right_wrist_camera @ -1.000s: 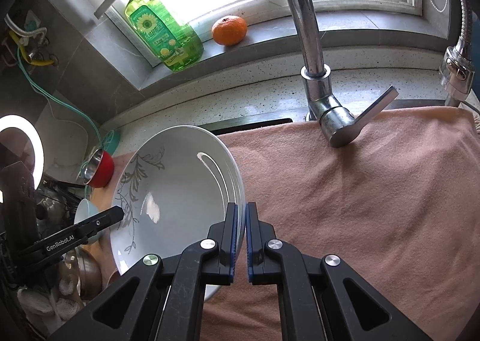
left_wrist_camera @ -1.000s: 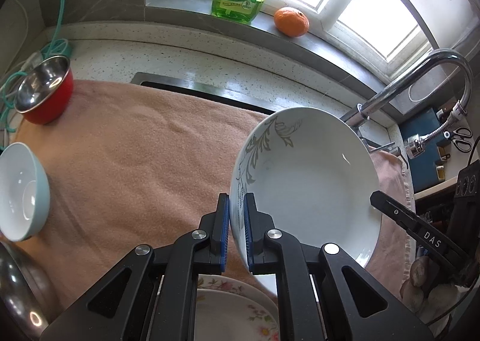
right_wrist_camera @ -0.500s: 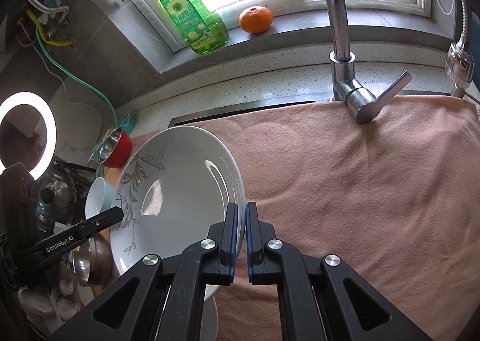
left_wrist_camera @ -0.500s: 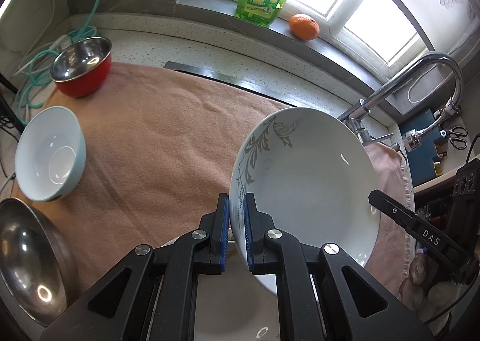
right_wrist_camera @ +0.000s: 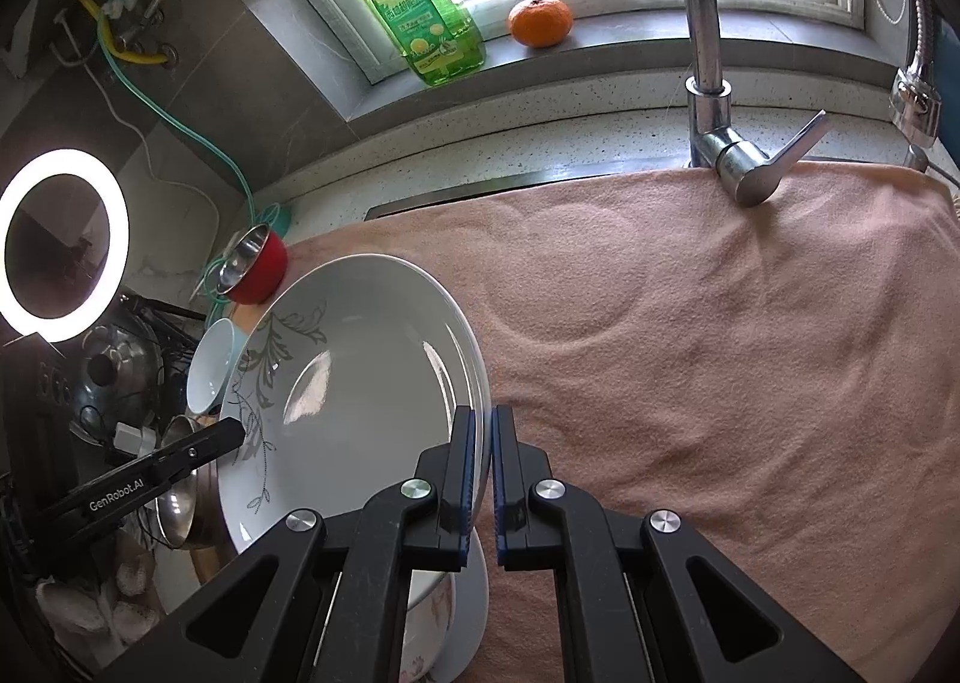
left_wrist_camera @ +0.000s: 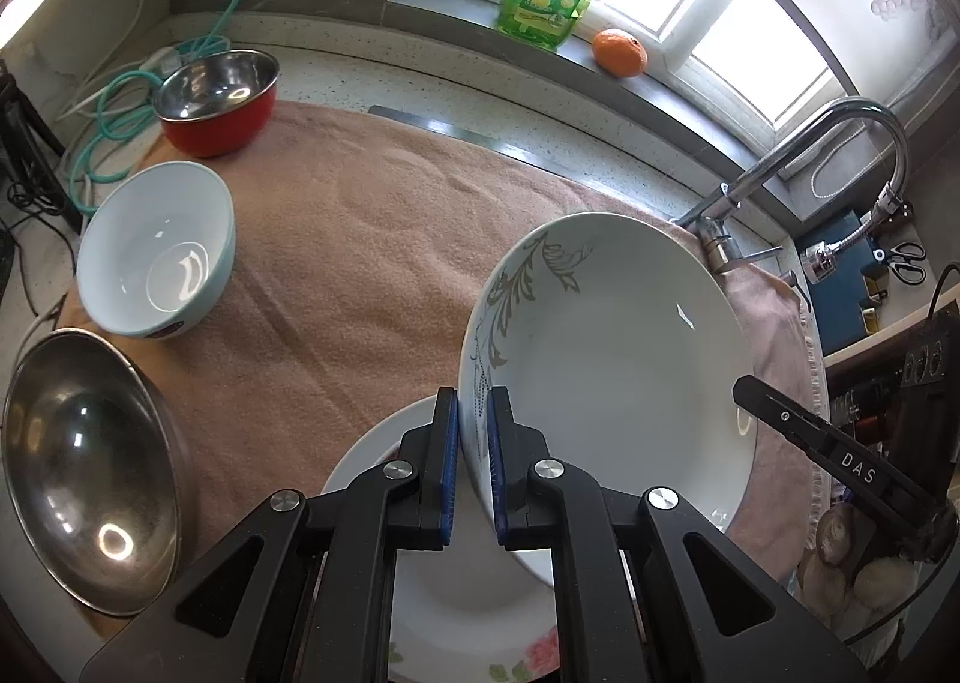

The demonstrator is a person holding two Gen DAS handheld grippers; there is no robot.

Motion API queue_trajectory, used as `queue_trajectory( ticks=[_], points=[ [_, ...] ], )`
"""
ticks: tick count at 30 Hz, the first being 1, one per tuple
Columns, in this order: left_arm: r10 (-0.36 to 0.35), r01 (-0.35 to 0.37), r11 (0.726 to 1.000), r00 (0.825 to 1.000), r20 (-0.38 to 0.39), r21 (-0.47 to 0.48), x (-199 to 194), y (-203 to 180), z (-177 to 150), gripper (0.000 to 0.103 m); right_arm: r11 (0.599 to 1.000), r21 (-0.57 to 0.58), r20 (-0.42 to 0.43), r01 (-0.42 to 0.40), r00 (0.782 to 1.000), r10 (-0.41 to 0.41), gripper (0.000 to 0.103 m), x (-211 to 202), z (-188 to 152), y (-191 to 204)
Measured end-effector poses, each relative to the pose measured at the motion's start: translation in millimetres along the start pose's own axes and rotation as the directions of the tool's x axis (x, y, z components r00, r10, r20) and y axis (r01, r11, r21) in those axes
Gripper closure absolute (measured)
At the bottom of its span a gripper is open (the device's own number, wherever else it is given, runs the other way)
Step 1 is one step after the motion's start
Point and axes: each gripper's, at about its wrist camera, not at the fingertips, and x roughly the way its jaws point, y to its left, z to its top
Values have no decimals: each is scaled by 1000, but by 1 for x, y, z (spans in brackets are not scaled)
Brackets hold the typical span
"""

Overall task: Organize plates and bowls
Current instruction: 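Carry the upright white plate over the stacked flower plates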

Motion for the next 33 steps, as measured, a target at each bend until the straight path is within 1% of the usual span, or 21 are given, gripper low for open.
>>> queue_trajectory(
  ticks=[10,18,33],
  points=[
    [3,-3,1000,1000,-12,-5,-13,19,-24,95,1000,-5,-22,5,1000,-5,98,3,-25,14],
    [8,-8,1000,1000,-26,-12,-15,29,-37,95,1000,-15,-43,19,999,-19,98,8,-41,23],
    [6,-7,1000,998,-57,-15,-11,37,-58,95,999,-16,-78,45,996,-46,98,15,-63,26]
  ],
)
